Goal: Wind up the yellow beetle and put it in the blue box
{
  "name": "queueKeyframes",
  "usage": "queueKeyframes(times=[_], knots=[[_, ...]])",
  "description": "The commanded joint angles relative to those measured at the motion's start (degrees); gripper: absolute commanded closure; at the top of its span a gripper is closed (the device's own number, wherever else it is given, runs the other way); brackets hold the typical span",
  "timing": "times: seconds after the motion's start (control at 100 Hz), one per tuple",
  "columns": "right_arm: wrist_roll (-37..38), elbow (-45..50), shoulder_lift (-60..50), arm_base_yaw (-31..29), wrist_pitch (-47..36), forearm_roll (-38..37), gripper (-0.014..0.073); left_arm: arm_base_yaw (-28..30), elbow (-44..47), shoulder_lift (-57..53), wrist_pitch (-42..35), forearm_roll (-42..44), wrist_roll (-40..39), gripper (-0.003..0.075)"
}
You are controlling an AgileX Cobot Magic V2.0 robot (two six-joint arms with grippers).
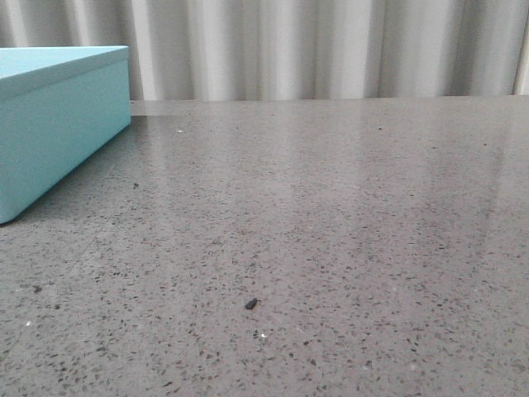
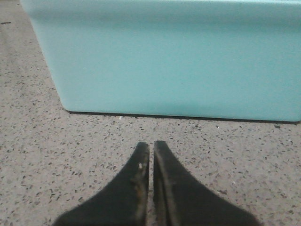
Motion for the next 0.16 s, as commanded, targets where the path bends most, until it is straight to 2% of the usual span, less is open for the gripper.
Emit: queueKeyframes(times=[0.0, 0.15], knots=[[-0.66, 1.18, -1.10, -0.02, -0.83, -0.92, 0.0655, 0.15, 1.53, -1.74, -2.77, -0.33, -0.65, 0.0741], [-0.66, 1.18, -1.10, -0.02, -0.71, -0.92, 0.0655, 0.15, 1.53, -1.74, -2.77, -0.33, -0.65, 0.0741]])
